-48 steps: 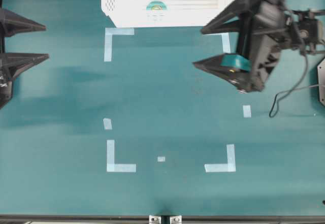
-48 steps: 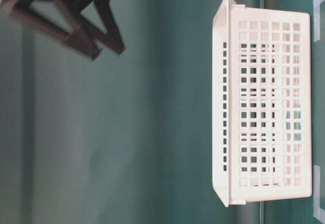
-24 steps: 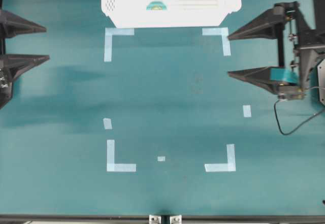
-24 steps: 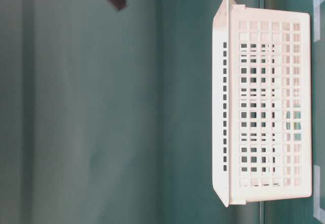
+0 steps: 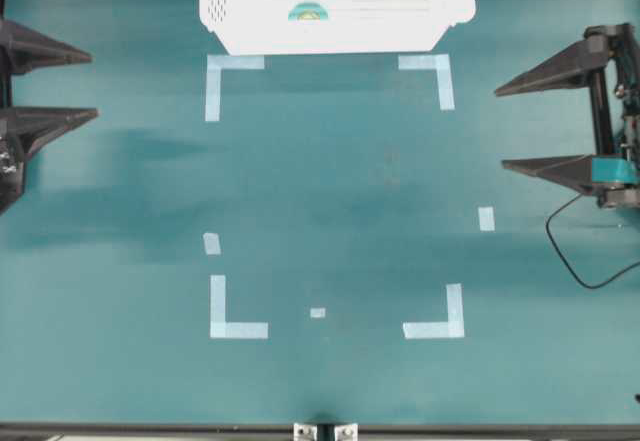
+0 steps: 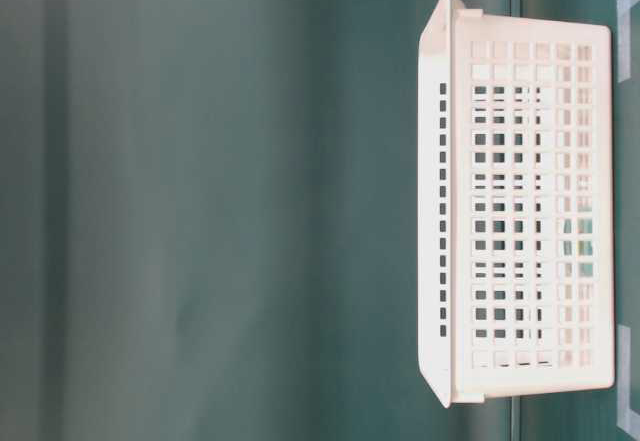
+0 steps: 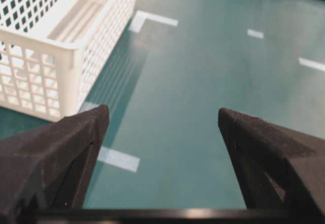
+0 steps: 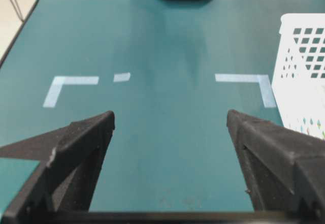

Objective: Put the tape into the white basket.

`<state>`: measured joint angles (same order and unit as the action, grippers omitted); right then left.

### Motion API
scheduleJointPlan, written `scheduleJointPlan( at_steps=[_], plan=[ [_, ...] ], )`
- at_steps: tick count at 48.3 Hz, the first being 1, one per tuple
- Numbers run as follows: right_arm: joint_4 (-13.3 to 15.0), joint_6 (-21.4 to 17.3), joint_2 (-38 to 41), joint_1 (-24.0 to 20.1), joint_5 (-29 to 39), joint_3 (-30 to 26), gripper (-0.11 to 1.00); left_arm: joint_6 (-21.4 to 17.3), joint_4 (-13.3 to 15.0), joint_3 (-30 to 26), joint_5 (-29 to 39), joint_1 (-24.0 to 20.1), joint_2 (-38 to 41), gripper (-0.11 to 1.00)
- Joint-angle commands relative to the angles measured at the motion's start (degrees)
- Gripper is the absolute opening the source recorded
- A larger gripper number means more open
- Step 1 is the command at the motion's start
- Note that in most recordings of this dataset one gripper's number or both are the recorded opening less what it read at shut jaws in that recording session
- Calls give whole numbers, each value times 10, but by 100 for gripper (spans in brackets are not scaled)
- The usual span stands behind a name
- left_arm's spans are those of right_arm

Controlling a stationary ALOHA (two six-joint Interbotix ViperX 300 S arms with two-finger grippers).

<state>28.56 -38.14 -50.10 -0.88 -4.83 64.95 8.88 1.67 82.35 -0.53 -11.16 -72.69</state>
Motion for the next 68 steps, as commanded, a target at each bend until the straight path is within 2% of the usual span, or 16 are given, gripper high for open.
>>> scheduleJointPlan(
  at_steps=[1,16,41,53,60,68],
  plan=[
    [3,-2,-23,9,-5,12,98,0,0,-6,-11,-3,4,76],
    [3,-3,-109,23,15,62,98,0,0,9,-11,-3,4,76],
    [24,-2,-146,25,18,98,98,-1,0,15,-11,-3,4,76],
    [24,-5,-198,41,54,122,98,0,0,16,-11,-3,4,76],
    [24,-6,-203,50,86,123,98,0,0,16,-11,-3,4,76],
    [24,-6,-205,50,87,127,98,0,0,17,-11,-3,4,76]
  ],
)
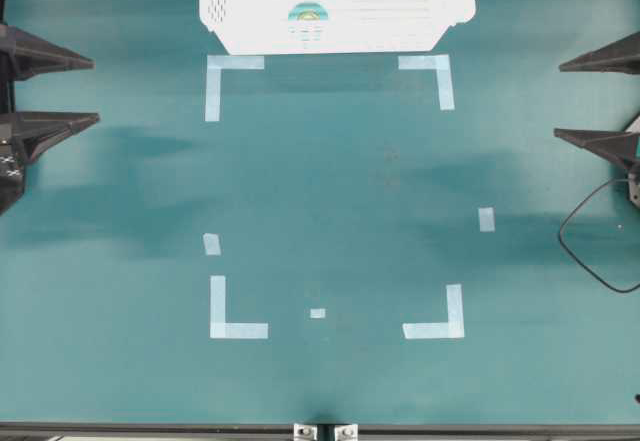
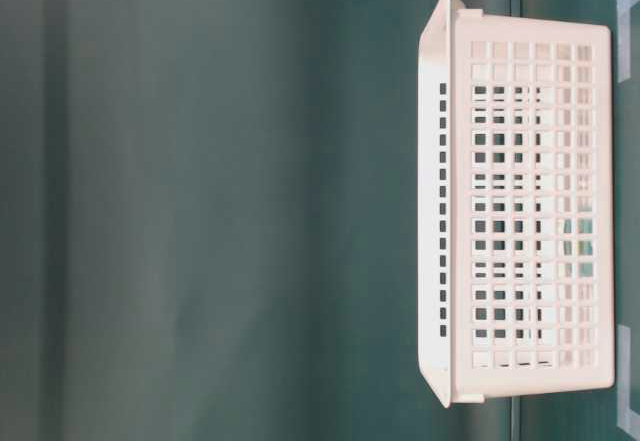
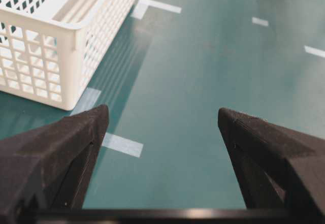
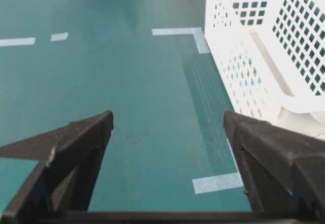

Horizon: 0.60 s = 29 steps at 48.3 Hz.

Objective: Put the tape into the white basket.

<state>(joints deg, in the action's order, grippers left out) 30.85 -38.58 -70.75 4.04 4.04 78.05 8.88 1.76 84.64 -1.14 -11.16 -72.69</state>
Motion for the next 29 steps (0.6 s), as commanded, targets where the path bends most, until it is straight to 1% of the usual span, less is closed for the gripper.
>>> scheduleJointPlan(
  at_steps=[1,8,18,29],
  plan=[
    [1,-2,2,1,-2,-3,98,0,-1,-6,-5,-3,4,76],
    [1,-1,2,1,-6,14,98,1,-1,-3,-4,-3,4,76],
    [2,-2,-3,1,-31,33,98,1,-1,-3,-5,-3,4,76],
    [1,-2,-4,1,-33,50,98,1,-1,-3,-4,-3,4,76]
  ],
)
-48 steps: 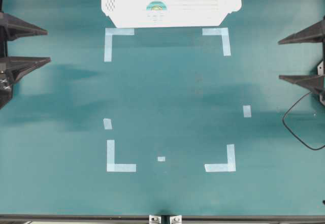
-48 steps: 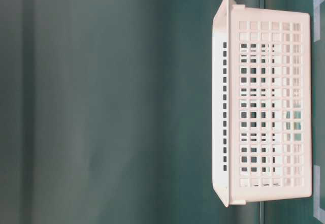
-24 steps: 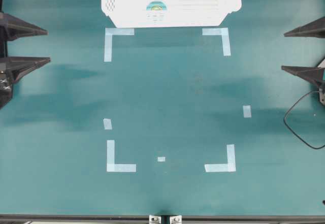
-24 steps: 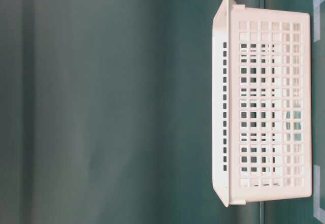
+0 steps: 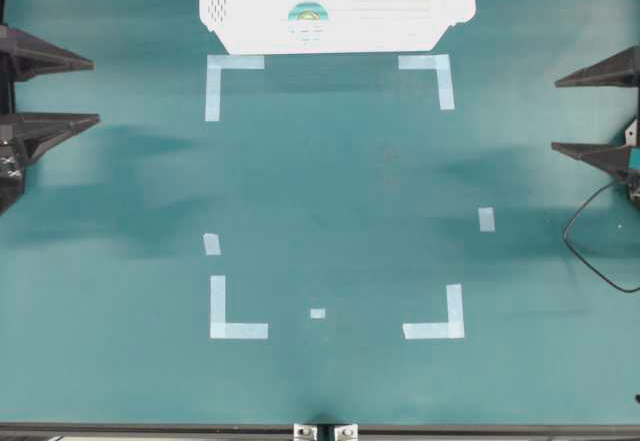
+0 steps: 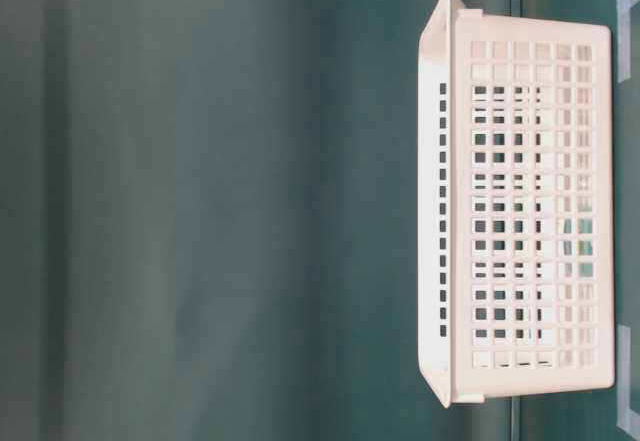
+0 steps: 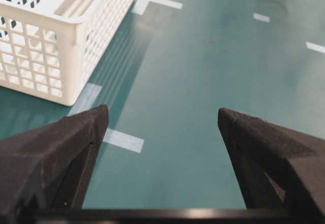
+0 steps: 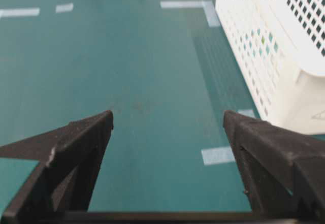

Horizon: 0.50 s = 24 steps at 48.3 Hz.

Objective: Put the tape into the white basket.

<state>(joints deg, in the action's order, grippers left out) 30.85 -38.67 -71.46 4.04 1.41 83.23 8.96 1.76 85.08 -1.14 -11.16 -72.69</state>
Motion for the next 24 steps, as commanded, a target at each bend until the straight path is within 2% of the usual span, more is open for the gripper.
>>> scheduleJointPlan(
  at_steps=[1,24],
  plan=[
    [1,-1,4,2,-6,-1,98,0,-1,-6,-5,-3,4,76],
    [1,-2,6,1,-6,20,98,-6,-2,17,-5,-3,4,76]
  ],
)
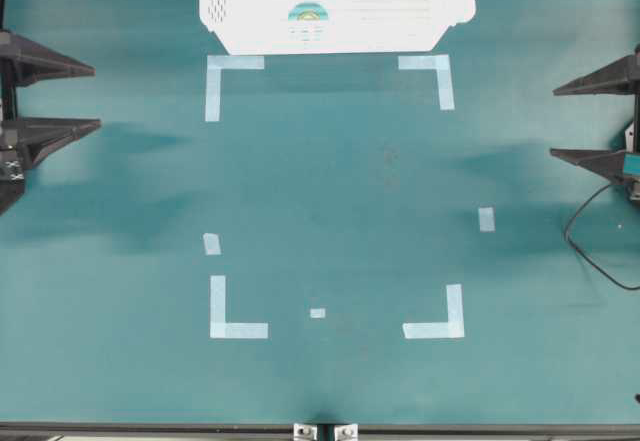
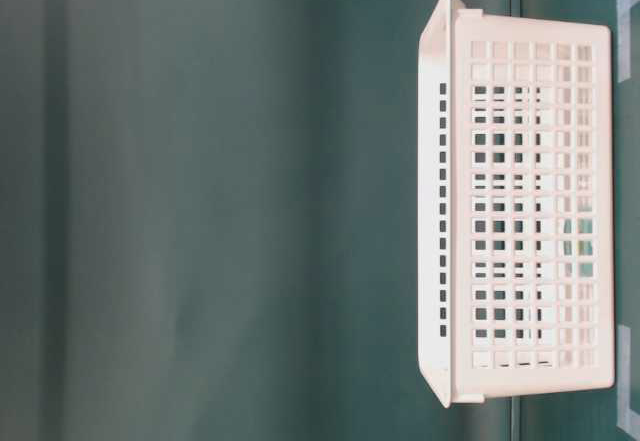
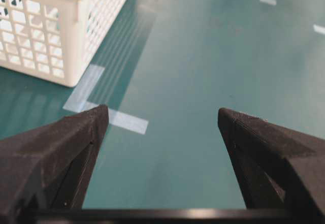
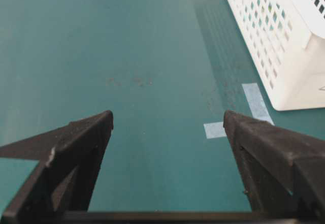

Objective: Put the tape into the white basket.

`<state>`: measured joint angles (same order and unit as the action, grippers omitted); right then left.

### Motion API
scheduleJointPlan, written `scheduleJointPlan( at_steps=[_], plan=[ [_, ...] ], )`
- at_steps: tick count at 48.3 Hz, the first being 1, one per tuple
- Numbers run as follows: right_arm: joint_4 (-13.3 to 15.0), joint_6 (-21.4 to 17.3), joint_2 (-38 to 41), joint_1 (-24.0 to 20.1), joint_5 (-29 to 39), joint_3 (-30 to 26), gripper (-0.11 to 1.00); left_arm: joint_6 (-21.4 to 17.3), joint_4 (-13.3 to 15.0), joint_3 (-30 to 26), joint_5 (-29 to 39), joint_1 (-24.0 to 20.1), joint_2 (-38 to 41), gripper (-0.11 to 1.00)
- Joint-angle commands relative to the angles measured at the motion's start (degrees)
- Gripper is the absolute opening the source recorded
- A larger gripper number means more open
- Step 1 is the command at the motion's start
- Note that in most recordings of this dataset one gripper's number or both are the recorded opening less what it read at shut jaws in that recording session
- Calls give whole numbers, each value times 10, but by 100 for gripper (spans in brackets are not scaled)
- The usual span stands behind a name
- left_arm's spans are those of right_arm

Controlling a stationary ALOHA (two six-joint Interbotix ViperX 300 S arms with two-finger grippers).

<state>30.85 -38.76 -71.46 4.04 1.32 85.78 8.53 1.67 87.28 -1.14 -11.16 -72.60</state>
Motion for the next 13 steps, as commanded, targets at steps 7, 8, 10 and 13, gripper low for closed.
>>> scheduleJointPlan(
  at_steps=[7,8,10,13],
  plan=[
    [1,-1,15,1,-5,1,98,-13,-2,3,-5,-3,3,76],
    [1,-2,16,1,-6,1,98,-17,-2,4,-5,-3,3,76],
    [1,-3,19,1,-8,1,98,-21,-2,6,-5,-3,3,76],
    [1,-3,24,1,-12,2,98,-29,-2,10,-5,-3,3,76]
  ],
)
